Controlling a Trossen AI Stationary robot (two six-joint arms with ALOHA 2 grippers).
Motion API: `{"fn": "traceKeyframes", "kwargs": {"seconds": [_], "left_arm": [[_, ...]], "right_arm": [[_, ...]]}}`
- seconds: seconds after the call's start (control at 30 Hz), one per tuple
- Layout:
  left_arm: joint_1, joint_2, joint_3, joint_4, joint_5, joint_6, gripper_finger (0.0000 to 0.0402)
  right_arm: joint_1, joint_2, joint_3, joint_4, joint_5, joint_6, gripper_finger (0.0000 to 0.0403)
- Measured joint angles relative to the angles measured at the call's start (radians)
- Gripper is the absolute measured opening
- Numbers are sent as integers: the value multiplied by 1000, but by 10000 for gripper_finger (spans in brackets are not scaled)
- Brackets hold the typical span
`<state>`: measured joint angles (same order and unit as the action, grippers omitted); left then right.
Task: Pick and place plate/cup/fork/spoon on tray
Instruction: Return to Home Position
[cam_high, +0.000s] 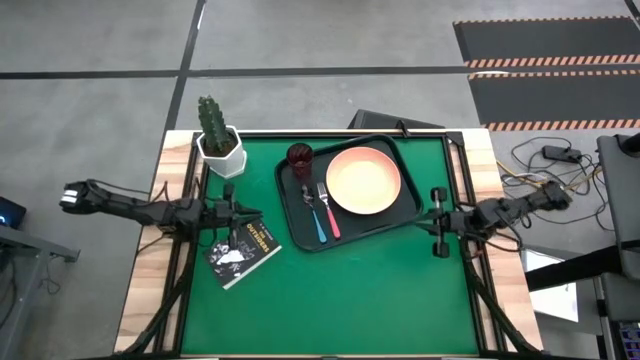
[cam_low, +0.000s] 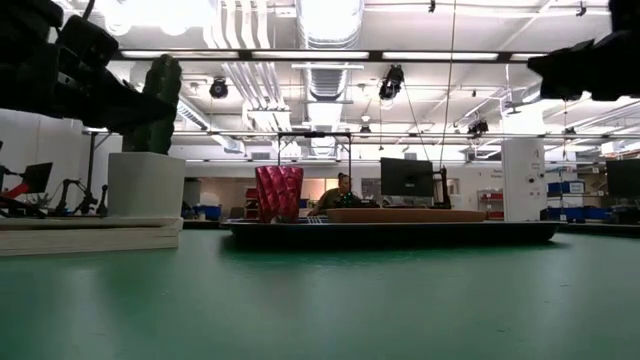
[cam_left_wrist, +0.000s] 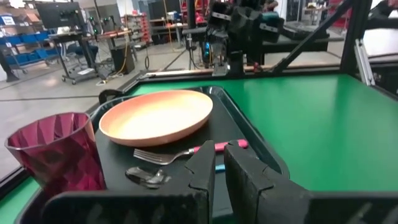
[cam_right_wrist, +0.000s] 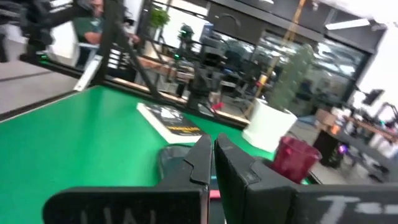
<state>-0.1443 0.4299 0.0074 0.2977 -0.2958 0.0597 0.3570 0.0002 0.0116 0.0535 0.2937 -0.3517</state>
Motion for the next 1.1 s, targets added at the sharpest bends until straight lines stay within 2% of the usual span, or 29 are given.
{"fn": "traceKeyframes", "kwargs": {"seconds": [0.33, 0.43, 1.1], "left_arm": [[0, 69, 0, 0, 0, 0, 17], [0, 88, 0, 0, 0, 0, 17], [0, 213, -1, 0, 0, 0, 17]], "right_arm": [[-417, 0, 0, -38, -253, 54, 8], [-490, 0, 0, -45, -313, 95, 9], [-499, 1, -1, -33, -323, 14, 9]]}}
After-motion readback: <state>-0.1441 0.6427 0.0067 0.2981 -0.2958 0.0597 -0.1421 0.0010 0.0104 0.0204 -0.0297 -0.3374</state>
